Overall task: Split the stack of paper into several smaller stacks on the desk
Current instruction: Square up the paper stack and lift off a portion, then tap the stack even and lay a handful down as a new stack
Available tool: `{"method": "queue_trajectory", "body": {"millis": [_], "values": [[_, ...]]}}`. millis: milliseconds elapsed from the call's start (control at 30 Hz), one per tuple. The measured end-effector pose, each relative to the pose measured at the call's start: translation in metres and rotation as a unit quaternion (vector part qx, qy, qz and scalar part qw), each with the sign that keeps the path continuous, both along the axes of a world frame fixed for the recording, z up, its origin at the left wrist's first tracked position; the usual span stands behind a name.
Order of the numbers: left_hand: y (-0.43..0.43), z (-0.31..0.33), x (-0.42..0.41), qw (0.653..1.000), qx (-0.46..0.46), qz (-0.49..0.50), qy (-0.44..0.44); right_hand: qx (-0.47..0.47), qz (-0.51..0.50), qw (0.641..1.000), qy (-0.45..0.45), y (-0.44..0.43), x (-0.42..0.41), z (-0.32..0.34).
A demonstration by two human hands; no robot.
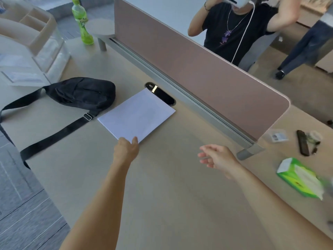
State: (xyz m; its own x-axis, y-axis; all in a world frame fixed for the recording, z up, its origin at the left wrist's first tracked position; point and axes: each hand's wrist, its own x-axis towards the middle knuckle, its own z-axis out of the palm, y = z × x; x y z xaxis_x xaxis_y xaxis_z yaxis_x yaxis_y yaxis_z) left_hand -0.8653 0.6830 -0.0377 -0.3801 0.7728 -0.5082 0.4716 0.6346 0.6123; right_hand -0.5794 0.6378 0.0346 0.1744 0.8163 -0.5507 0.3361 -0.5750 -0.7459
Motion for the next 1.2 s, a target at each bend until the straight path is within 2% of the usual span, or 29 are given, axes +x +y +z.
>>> {"method": "queue_trajectory", "body": {"millis": [167,267,467,733,833,967,1067,1200], "values": [[-0.066,0.059,0.053,0.991,0.069,-0.109,-0.035,0.071,-0.036,0.997,0.022,-0.095,0.046,0.051],[-0.097,0.081,0.076,0.986,0.085,-0.123,-0.069,0.101,-0.053,0.993,0.035,-0.139,0.064,0.070],[-0.226,0.152,0.180,0.961,0.146,-0.202,-0.117,0.165,-0.143,0.970,0.103,-0.288,0.137,0.122],[-0.368,0.218,0.333,0.893,0.189,-0.377,-0.158,0.232,-0.300,0.915,0.136,-0.480,0.236,0.166],[-0.411,0.230,0.383,0.857,0.183,-0.454,-0.159,0.249,-0.369,0.889,0.110,-0.547,0.264,0.168],[-0.459,0.233,0.434,0.832,0.151,-0.512,-0.149,0.248,-0.453,0.852,0.080,-0.633,0.276,0.173],[-0.494,0.226,0.464,0.805,0.094,-0.538,-0.232,0.221,-0.511,0.830,0.032,-0.687,0.276,0.183],[-0.542,0.214,0.496,0.771,-0.029,-0.525,-0.360,0.169,-0.532,0.828,-0.056,-0.750,0.281,0.196]]}}
